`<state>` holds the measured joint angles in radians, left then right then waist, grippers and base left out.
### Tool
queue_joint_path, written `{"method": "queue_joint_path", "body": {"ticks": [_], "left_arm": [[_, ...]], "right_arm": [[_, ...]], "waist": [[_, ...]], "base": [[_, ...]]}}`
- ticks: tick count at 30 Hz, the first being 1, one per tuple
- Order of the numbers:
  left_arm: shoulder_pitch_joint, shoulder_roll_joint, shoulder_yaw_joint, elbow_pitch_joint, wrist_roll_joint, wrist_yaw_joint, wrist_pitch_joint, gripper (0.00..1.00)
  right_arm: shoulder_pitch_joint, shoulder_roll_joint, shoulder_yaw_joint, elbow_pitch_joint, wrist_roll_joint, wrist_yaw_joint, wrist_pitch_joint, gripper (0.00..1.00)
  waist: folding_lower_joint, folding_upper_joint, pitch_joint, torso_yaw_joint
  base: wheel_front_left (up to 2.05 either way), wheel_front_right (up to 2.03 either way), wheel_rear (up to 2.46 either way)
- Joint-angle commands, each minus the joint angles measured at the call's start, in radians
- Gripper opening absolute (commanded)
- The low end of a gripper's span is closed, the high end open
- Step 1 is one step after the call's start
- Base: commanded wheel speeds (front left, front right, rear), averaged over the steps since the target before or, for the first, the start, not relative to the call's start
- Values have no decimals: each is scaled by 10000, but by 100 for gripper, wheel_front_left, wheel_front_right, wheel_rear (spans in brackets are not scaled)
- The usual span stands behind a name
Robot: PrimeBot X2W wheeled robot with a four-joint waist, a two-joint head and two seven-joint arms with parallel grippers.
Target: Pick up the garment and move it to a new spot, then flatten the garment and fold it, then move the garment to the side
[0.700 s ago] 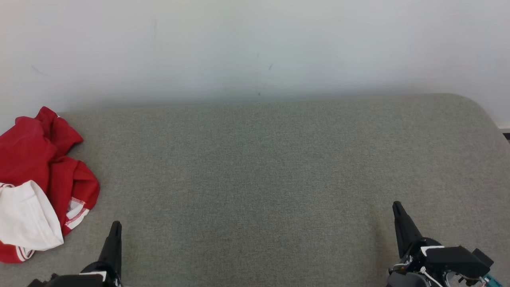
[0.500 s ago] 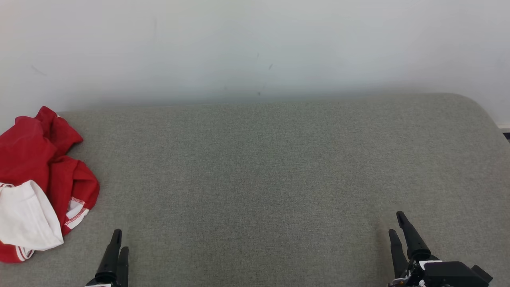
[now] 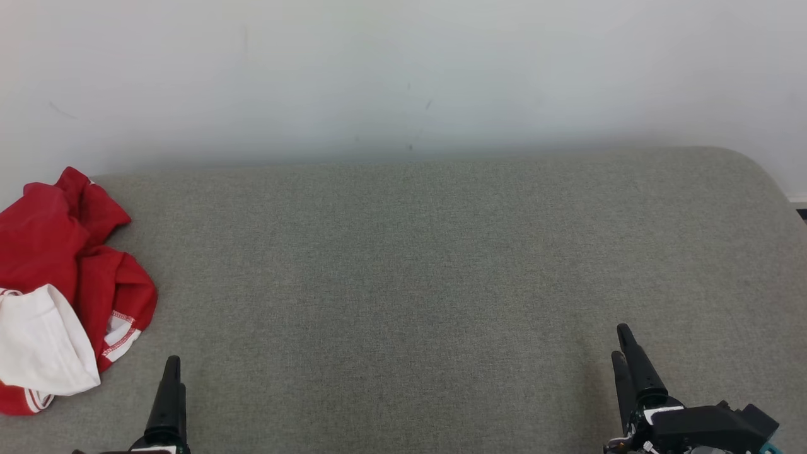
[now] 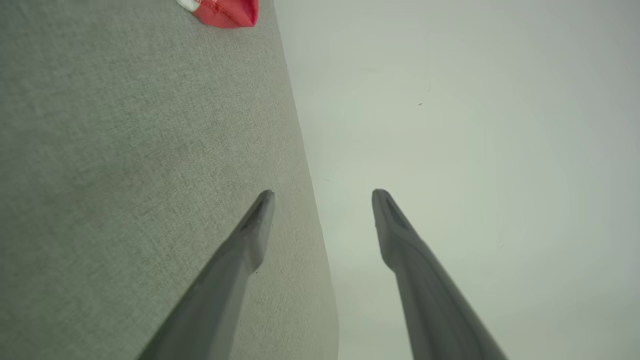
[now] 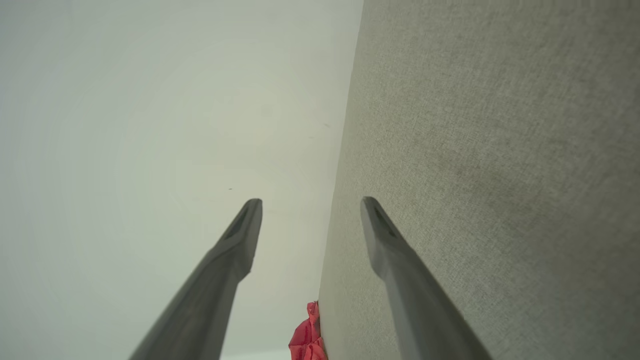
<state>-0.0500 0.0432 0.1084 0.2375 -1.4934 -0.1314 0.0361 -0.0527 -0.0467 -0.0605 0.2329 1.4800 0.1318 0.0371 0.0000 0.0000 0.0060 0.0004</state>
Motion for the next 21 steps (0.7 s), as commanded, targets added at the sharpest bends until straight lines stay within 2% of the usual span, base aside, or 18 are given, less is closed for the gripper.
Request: {"method": "queue_joint_path", "body": {"ticks": [1, 5, 21], "left_arm": [[-87, 43, 49, -287, 506, 13, -144, 100], [-69, 45, 46, -410, 987, 106, -276, 100], [163, 56, -474, -921, 4662, 830, -896, 100]], "right_arm": [[-89, -15, 110, -282, -548, -3, -148, 100], [-56, -16, 186, -374, -1021, -4, -276, 100], [94, -22, 612, -684, -4115, -6, -896, 100]], "waist": [[0, 0, 6, 3], [0, 0, 15, 8], [0, 0, 32, 20]], "base": [[0, 0, 0], [0, 0, 0], [0, 0, 0]]}}
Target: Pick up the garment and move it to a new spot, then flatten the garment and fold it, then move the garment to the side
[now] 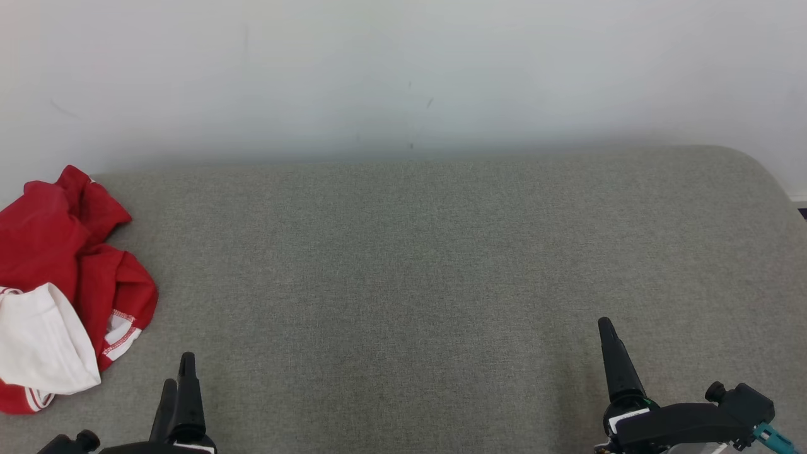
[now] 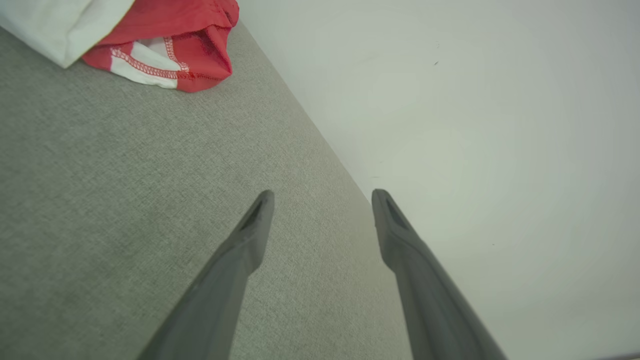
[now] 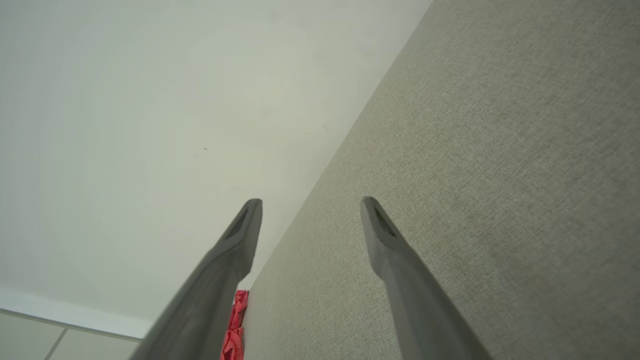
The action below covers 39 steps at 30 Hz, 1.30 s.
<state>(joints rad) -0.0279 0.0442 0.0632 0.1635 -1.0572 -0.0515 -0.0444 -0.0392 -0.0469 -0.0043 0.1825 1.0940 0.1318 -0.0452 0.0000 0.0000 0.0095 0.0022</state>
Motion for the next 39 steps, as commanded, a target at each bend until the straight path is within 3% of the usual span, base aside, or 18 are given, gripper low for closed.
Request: {"method": "queue_joint_path", "body": {"ticks": [1, 17, 39], "left_arm": [[-47, 47, -40, -184, 515, 64, -124, 100], [106, 282, -478, -280, 3988, 328, -645, 100], [236, 542, -698, -608, 6186, 418, -1225, 100]], "right_arm": [[-30, -21, 77, -200, -387, -6, -111, 100], [135, -26, 405, -422, -3134, -9, -637, 100], [274, -31, 648, -624, -5902, -12, -1208, 100]], "waist": [[0, 0, -5, 5], [0, 0, -71, 69], [0, 0, -108, 126]], "base": [[0, 0, 0], [0, 0, 0], [0, 0, 0]]}}
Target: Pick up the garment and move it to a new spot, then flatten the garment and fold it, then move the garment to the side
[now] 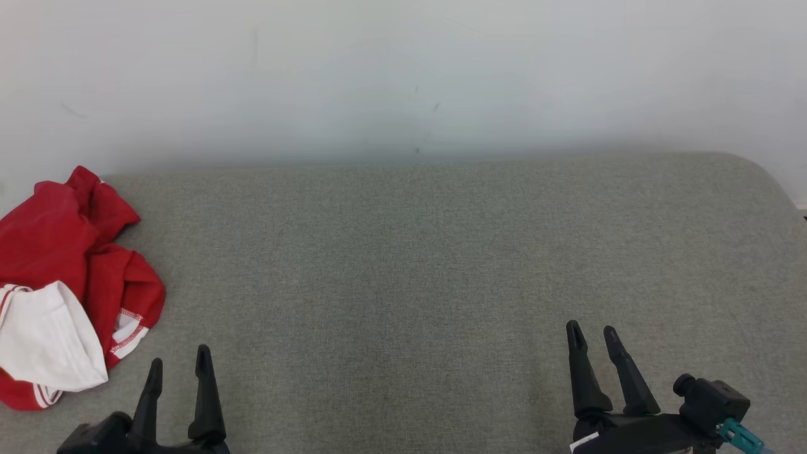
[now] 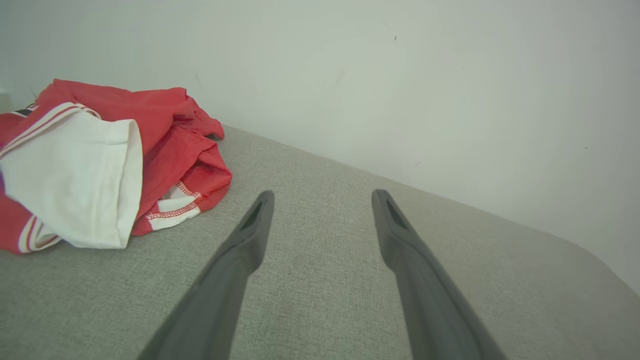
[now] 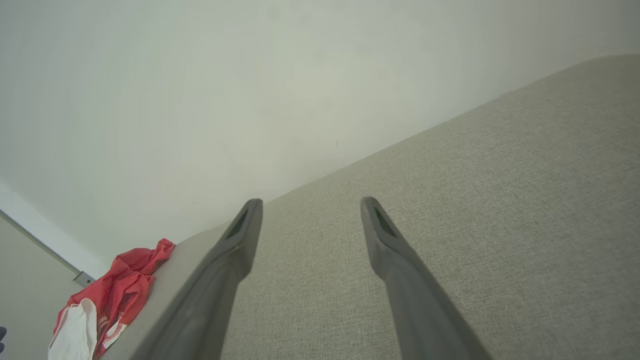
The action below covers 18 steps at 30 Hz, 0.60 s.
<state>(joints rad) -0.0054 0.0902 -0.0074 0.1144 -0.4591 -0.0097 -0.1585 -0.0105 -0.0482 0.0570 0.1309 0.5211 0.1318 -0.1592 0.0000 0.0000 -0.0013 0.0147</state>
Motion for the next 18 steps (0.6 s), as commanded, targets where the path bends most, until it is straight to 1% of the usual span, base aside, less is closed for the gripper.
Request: {"method": "queue_joint_path", "body": {"ticks": [1, 18], "left_arm": [[16, 81, 20, -132, 300, 3, -110, 100], [176, 81, 88, -231, 1888, -18, -492, 100]], "right_arm": [[-2, -18, 41, -115, -268, -13, -100, 100], [133, -23, 70, -79, -2032, -15, -486, 100]], "waist": [[0, 0, 2, 4], [0, 0, -10, 11]], "base": [[0, 0, 0], [0, 0, 0]]}}
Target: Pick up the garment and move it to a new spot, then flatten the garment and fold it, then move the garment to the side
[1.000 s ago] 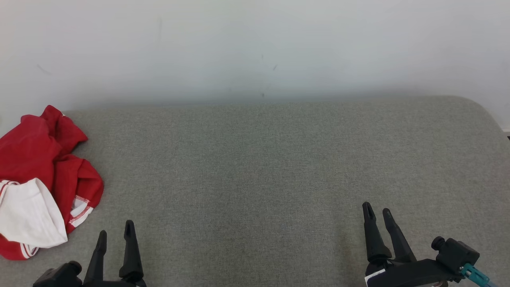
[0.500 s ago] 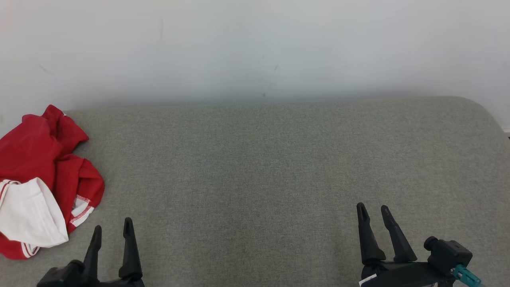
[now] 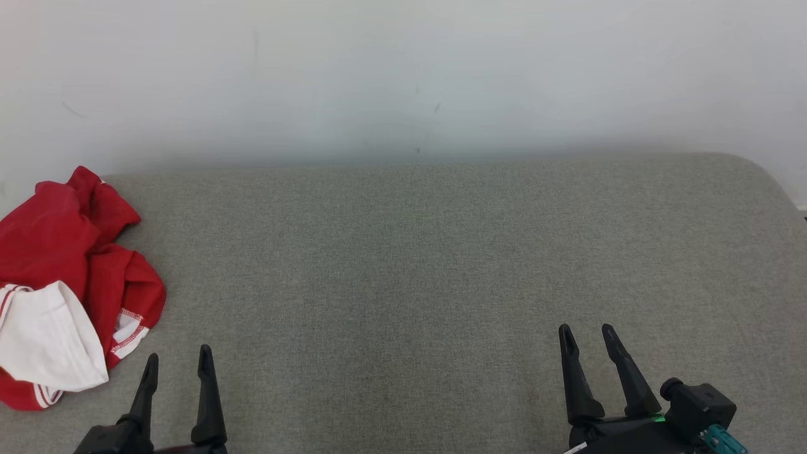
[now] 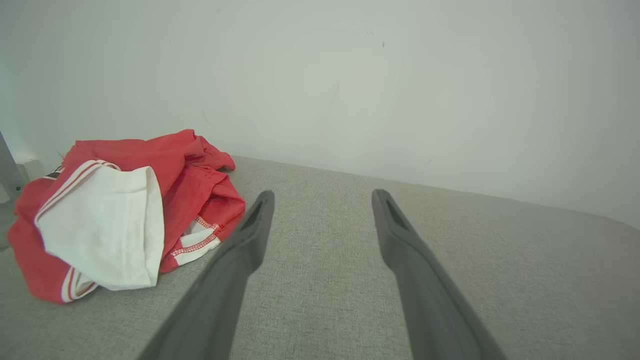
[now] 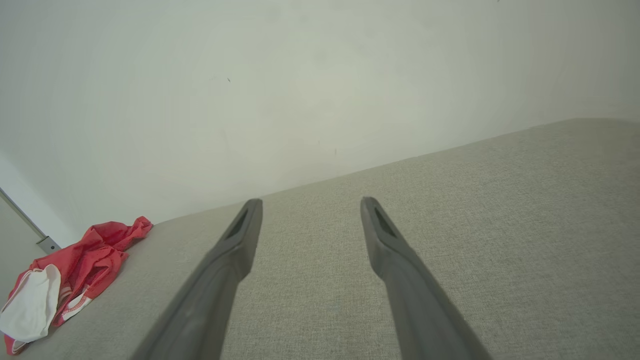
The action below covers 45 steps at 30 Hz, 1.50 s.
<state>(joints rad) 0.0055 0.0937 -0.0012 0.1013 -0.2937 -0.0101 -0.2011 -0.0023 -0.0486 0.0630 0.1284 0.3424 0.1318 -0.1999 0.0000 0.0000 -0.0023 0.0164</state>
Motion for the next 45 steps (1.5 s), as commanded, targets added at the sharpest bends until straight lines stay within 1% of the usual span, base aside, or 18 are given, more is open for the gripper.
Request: {"method": "queue_joint_path", "body": {"ticks": [1, 7, 19, 25, 31, 45], "left_arm": [[74, 45, 32, -97, 323, -14, -94, 100], [88, 41, 56, -28, 923, -44, -236, 100], [221, -33, 295, -17, 1567, -113, -453, 100], [320, -96, 470, 250, 1802, -184, -573, 100], [318, -126, 528, 519, 2287, -167, -663, 100], [165, -212, 590, 693, 2118, -154, -650, 100]], "right_arm": [[51, -19, 10, -57, -329, -16, -97, 100], [72, -19, 15, -60, -962, -17, -245, 100], [167, -21, -73, -45, -1822, -19, -459, 100], [230, -18, -153, -4, -2231, -20, -575, 100], [270, -19, -256, 97, -2639, -21, -672, 100], [141, -18, -720, 535, -2438, -21, -666, 100]], "waist": [[0, 0, 0, -9], [0, 0, -15, -31], [0, 0, -90, -25], [0, 0, -123, -11], [0, 0, -134, 5], [0, 0, -94, 45]], "base": [[0, 0, 0], [0, 0, 0], [0, 0, 0], [0, 0, 0], [0, 0, 0], [0, 0, 0]]}}
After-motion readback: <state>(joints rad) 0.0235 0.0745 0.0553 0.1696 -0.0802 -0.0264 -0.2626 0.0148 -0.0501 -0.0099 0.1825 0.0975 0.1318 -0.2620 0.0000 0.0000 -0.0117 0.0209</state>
